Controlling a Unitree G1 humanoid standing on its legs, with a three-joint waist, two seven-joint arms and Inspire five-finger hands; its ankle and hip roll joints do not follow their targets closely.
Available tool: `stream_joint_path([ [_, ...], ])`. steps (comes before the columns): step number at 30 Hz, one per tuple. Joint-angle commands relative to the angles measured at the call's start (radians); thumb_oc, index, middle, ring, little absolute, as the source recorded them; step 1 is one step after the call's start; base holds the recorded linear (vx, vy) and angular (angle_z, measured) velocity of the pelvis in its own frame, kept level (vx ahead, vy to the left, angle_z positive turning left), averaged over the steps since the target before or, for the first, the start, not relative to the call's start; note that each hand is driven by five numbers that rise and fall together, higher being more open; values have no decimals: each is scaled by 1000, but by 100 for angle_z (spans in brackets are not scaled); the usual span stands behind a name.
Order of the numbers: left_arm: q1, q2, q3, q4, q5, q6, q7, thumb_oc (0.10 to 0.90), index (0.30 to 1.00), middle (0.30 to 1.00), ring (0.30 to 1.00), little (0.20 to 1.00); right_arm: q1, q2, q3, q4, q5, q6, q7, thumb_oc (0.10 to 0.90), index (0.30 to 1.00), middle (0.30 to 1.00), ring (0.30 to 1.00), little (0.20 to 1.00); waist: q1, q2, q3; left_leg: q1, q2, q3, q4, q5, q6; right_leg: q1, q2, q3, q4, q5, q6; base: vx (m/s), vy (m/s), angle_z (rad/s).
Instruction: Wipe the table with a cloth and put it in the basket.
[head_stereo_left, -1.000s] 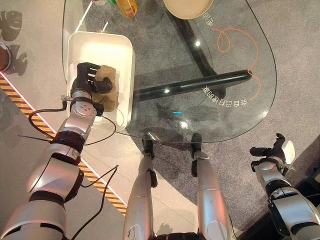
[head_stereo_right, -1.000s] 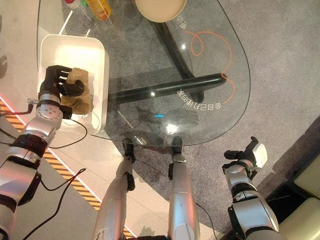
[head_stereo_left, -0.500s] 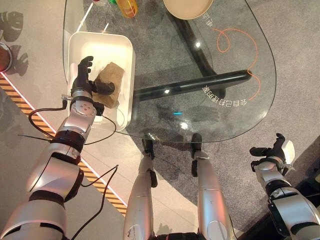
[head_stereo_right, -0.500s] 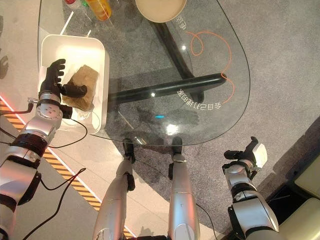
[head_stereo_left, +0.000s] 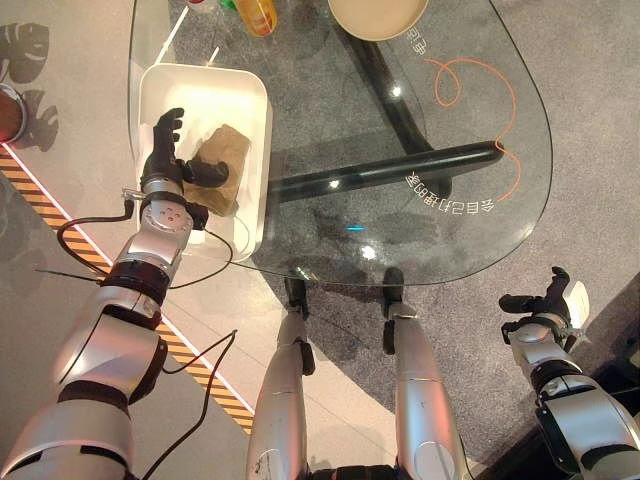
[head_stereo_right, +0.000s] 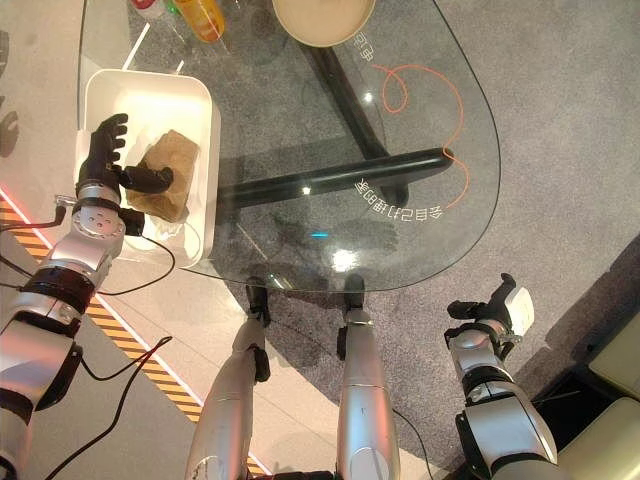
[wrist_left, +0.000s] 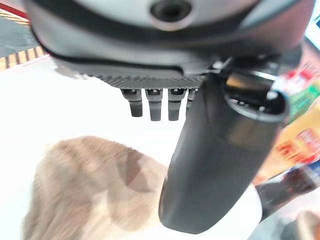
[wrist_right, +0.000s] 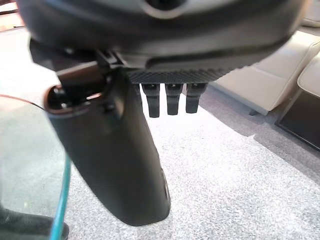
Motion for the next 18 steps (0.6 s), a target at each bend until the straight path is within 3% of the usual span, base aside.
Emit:
stream_joint_path([
  [1,-69,145,99,-53,-14,-130,122,800,900,900,900,900,74,-25,-11,11,29,-17,-21,800,900,900,900,900,11,-23,-25,87,-23,8,97,-178,18,133,19,0,-189,78,18,-29,-59,0],
  [8,42,201,196,-112,-29,-194,130,800,900,900,900,900,164,-27,-60,20,40,-45,30,800,900,900,900,900,34,-28,-54,250,-18,12,-15,-150,0,303,-1,-11,-296,112,41,25,-37,-2],
  [14,275,214,331,-197,-63,-211,60,800,900,900,900,900,325,-4,-137,16,41,-65,95,800,900,900,900,900,62,-20,-191,410,-24,8,-142,-128,-16,500,-17,-43,-435,131,54,71,-14,1],
  [18,448,178,434,-220,-66,-215,22,800,900,900,900,900,410,26,-164,23,23,-59,130,800,900,900,900,900,79,-23,-279,477,-22,1,-156,-140,-16,592,-23,-69,-476,135,58,128,-17,15],
])
